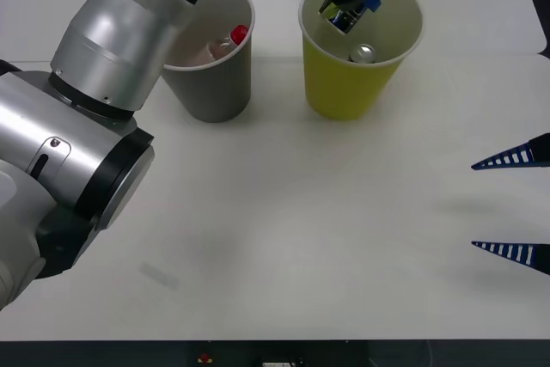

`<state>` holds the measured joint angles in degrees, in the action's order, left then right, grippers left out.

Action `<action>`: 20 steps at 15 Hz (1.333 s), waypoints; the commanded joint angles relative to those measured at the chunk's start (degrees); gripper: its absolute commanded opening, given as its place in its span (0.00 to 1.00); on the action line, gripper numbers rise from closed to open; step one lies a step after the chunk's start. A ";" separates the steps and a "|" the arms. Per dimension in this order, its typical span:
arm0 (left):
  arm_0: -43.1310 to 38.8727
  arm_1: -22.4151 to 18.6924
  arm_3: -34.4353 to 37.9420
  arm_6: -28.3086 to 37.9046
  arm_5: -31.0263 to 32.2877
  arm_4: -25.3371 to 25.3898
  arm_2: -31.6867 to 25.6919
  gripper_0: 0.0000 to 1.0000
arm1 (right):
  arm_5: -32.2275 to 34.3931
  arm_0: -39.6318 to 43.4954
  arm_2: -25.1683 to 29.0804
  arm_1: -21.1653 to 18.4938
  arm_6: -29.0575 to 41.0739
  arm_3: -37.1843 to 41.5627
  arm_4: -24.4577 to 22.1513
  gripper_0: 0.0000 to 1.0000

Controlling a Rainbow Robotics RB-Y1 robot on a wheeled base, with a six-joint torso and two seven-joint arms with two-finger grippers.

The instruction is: Put the can into the green bin and the plastic bottle into the gray bin

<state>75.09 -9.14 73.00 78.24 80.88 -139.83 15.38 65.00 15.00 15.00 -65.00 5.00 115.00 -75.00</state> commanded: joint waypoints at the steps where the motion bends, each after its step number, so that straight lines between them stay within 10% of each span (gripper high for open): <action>1: -0.03 0.35 -3.31 -0.01 -7.05 0.00 3.26 0.00 | 0.00 0.00 0.00 0.00 0.00 0.00 0.00 1.00; 9: -0.03 0.61 -6.91 -1.33 -11.79 -1.67 5.19 0.04 | 0.00 0.00 0.00 0.00 0.00 0.00 0.00 1.00; 10: -0.03 0.61 -7.00 -1.77 -11.79 -1.85 5.19 0.38 | 0.00 0.00 0.00 0.00 0.00 0.00 0.00 1.00; 11: -0.03 0.70 -7.00 -1.95 -11.44 -2.20 5.19 0.93 | 0.00 0.00 0.00 0.00 0.00 0.00 0.00 1.00; 12: -0.03 0.61 -7.00 -2.04 -10.65 -2.55 5.19 1.00 | 0.00 0.00 0.00 0.00 0.00 0.00 0.00 1.00; 20: -5.04 -1.50 4.34 -10.30 -1.42 0.44 -1.75 1.00 | 0.00 0.00 0.00 0.00 0.00 0.00 0.00 1.00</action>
<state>71.10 -10.00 75.02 69.11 78.05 -140.00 14.44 65.00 15.00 15.00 -65.00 5.00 115.00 -75.00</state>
